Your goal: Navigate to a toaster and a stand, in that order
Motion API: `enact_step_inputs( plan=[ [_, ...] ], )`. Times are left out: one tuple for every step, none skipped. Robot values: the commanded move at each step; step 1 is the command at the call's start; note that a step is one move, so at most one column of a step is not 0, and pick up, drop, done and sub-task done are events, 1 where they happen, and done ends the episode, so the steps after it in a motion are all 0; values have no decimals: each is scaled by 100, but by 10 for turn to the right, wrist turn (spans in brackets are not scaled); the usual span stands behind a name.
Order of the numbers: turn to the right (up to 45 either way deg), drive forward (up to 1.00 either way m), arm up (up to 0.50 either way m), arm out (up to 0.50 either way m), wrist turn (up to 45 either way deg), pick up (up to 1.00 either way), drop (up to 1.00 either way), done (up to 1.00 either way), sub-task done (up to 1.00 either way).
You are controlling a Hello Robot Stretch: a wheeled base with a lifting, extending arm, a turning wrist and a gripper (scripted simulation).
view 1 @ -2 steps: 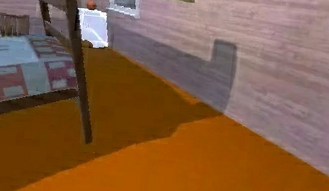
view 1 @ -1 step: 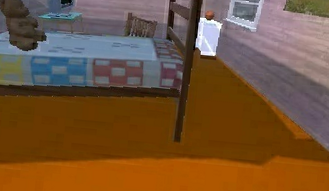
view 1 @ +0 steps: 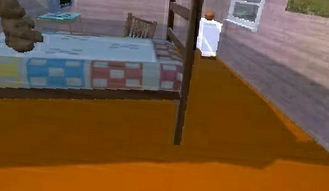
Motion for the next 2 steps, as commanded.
enact_step_inputs(
  plan=[
    [210,0,0,0,0,0,0,0,0],
    [0,55,0,0,0,0,0,0,0]
  ],
)
